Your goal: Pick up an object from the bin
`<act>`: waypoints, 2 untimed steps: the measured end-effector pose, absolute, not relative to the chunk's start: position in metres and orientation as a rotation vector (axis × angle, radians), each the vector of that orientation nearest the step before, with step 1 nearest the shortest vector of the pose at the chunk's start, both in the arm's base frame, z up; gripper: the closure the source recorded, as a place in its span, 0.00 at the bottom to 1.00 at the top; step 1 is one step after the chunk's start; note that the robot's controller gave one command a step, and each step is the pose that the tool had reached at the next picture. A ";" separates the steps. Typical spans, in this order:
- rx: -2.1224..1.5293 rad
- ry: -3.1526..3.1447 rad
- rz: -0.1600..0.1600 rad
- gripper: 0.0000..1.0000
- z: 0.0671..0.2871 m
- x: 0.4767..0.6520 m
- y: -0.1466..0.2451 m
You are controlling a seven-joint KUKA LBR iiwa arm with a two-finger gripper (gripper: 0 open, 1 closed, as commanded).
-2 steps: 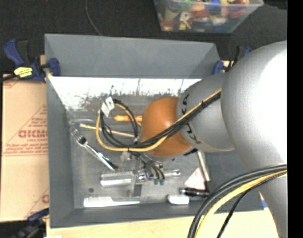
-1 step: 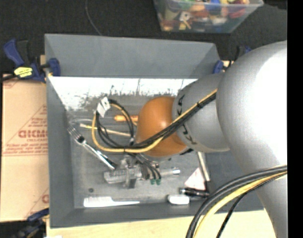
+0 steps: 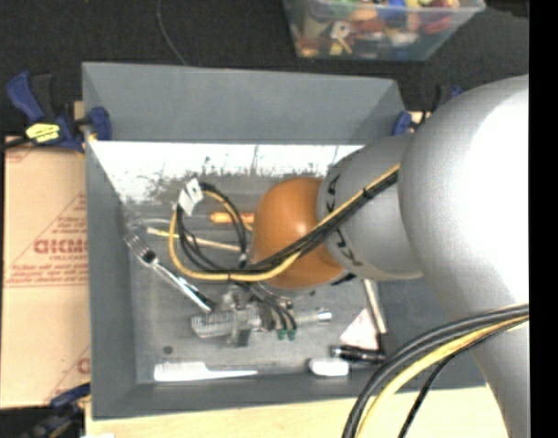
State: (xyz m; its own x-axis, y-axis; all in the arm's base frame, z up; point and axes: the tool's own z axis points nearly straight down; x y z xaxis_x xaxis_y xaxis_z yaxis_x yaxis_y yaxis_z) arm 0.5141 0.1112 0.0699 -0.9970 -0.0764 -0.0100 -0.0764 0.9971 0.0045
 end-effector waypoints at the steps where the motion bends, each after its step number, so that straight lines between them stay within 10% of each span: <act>1: -0.119 3.130 0.008 1.00 0.086 0.513 0.111; 2: -0.119 3.134 0.008 1.00 0.114 0.512 0.111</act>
Offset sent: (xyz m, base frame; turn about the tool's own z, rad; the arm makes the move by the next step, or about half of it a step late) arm -0.0010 -0.0002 0.0685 0.0005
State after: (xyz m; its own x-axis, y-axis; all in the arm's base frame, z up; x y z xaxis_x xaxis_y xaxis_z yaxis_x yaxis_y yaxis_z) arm 0.5123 0.1106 0.1137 -0.9971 -0.0757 -0.0052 -0.0757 0.9971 0.0046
